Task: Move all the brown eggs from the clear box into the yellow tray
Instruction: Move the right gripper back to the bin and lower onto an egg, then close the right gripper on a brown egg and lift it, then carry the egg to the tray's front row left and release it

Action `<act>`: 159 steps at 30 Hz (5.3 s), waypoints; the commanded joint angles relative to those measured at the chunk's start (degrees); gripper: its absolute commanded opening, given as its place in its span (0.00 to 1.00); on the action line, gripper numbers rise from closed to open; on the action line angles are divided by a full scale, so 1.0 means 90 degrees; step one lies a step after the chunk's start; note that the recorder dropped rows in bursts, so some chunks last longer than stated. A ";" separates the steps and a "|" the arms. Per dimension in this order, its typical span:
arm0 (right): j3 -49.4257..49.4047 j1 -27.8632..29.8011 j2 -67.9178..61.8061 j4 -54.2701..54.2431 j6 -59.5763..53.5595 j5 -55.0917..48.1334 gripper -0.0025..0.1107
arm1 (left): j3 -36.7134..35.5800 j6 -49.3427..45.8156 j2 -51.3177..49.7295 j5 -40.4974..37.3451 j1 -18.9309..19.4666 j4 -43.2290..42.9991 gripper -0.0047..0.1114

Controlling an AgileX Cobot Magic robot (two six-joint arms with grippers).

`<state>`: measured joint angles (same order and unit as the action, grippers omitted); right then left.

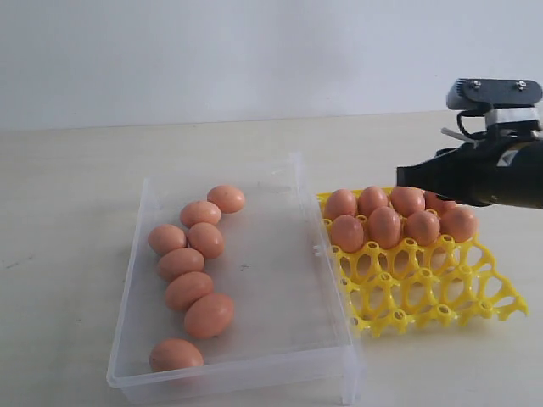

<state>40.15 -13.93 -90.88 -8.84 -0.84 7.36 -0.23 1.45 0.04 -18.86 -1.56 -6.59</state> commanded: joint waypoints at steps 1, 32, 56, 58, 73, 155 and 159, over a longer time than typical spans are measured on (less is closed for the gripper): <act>0.0827 -0.0934 0.0162 0.0243 -0.0158 -0.1853 0.02 | 0.0026 0.0039 -0.0004 0.0086 -0.0009 -0.0009 0.04; 0.6203 -0.3038 -0.4040 -0.0582 -0.0587 -0.4906 0.52 | 0.0026 0.0039 -0.0004 0.0086 -0.0009 -0.0009 0.04; 0.7024 -0.3038 -0.4717 0.0030 -0.0772 -0.5323 0.52 | 0.0026 0.0039 -0.0004 0.0086 -0.0009 -0.0009 0.04; 0.7024 -0.3038 -0.4776 -0.0004 -0.0790 -0.5301 0.52 | 0.0026 0.0039 -0.0004 0.0086 -0.0009 -0.0009 0.04; 0.7069 -0.3038 -0.4729 -0.0009 -0.1123 -0.5348 0.02 | 0.0026 0.0039 -0.0004 0.0086 -0.0009 -0.0009 0.04; -0.0984 -0.1933 -0.0659 -0.0278 0.0199 0.1848 0.40 | 0.0026 0.0039 -0.0004 0.0086 -0.0009 -0.0009 0.04; -0.0984 -0.1933 -0.0870 -0.0278 0.0199 0.1863 0.40 | 0.0026 0.0039 -0.0004 0.0086 -0.0009 -0.0009 0.04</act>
<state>31.01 -31.25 -98.08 -11.87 0.84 22.92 -0.23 1.45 0.04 -18.86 -1.56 -6.59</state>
